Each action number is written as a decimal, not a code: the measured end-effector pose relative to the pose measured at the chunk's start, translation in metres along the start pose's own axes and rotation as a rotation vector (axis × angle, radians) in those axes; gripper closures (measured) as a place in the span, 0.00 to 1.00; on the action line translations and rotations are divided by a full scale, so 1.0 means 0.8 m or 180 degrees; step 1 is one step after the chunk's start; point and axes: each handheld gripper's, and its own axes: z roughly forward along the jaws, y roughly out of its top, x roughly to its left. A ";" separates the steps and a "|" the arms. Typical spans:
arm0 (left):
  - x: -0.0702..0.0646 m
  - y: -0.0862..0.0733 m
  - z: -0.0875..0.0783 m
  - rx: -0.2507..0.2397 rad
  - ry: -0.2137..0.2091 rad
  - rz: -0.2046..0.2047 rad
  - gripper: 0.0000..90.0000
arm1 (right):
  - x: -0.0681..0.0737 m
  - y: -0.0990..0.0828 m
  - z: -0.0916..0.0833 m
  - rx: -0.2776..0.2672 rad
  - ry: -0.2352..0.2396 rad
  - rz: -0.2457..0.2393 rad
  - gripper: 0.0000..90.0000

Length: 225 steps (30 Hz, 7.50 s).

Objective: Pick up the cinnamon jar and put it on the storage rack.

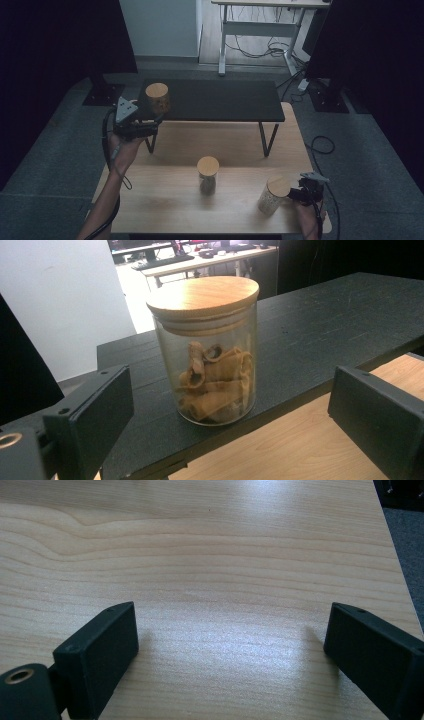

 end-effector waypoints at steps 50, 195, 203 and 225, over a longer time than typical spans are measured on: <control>-0.014 -0.038 -0.024 0.0046 -0.0040 -0.0048 0.03 | 0.000 0.000 0.000 0.0000 0.0001 0.0000 0.07; -0.023 -0.189 -0.060 0.0726 0.0114 -0.0429 0.03 | 0.000 0.000 0.000 0.0012 0.0011 -0.0024 0.06; -0.022 -0.198 -0.061 0.0774 0.0120 -0.0445 0.03 | 0.000 0.000 0.000 0.0012 0.0011 -0.0023 0.06; -0.021 -0.224 -0.062 0.0956 0.0110 -0.0515 0.03 | 0.001 0.000 0.000 0.0015 -0.0008 0.0000 0.06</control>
